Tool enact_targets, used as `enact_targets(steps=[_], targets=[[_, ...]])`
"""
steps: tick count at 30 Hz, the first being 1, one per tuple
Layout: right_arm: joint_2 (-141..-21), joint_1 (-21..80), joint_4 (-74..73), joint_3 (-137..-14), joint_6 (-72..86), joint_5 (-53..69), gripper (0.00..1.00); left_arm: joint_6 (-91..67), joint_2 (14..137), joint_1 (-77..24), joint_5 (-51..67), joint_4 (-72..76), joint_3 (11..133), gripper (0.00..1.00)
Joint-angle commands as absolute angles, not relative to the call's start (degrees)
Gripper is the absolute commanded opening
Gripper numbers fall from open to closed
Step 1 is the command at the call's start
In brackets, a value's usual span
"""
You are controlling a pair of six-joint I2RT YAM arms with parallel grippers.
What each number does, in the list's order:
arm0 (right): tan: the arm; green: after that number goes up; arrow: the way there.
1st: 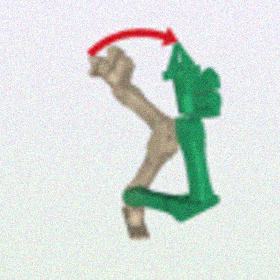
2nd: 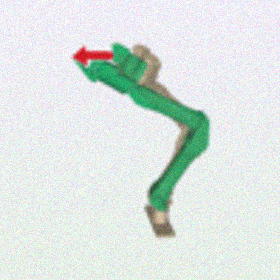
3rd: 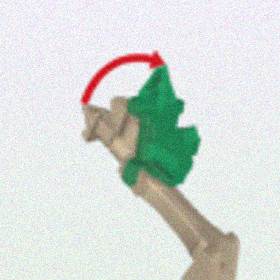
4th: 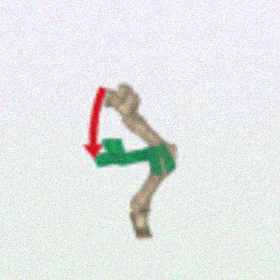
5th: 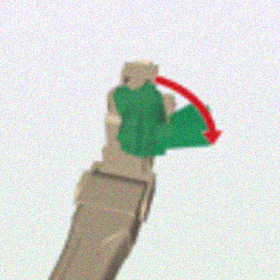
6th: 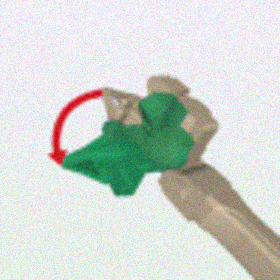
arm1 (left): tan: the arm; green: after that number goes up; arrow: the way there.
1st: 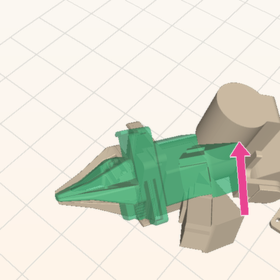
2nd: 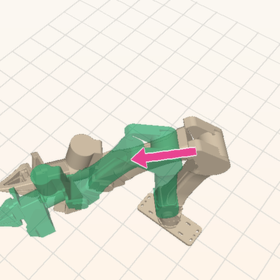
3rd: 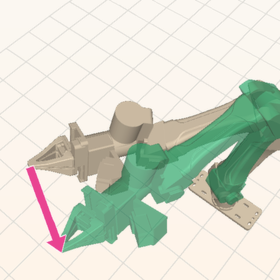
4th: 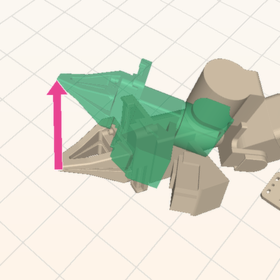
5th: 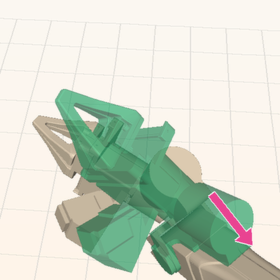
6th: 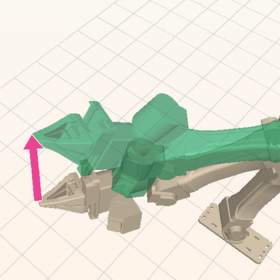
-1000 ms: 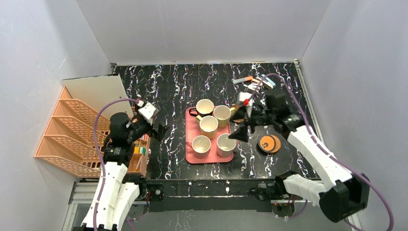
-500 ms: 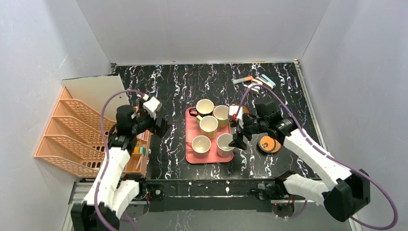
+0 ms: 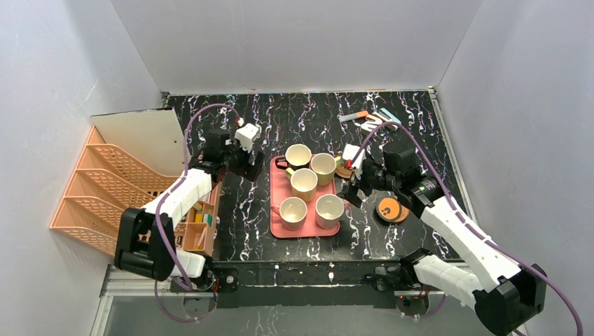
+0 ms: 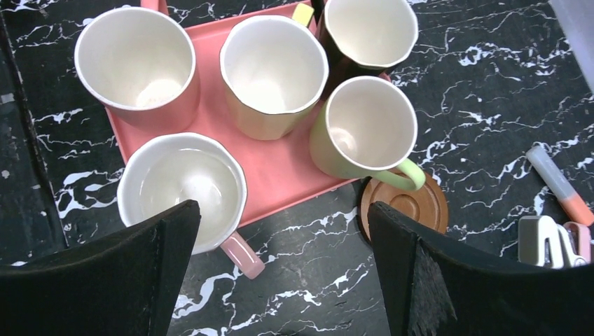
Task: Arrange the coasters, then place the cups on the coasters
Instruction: Move the tray to the center of the board.
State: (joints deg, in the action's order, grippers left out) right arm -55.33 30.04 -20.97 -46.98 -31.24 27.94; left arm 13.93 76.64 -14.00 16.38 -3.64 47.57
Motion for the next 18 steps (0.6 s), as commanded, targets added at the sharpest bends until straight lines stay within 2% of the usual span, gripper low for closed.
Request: enact_targets(steps=[1, 8, 18], targets=[[-53.2, 29.3, -18.1, -46.9, -30.5, 27.4, 0.99, 14.0, 80.4, -17.4, 9.8, -2.7, 50.1, 0.98], [-51.3, 29.0, -17.7, -46.3, -30.7, 27.1, 0.99, 14.4, 86.6, -23.1, 4.6, -1.2, 51.2, 0.98], [-50.1, 28.8, -17.0, -45.8, -30.8, 26.4, 0.99, 14.1, 94.4, -24.9, 4.0, -1.1, 53.9, 0.98]])
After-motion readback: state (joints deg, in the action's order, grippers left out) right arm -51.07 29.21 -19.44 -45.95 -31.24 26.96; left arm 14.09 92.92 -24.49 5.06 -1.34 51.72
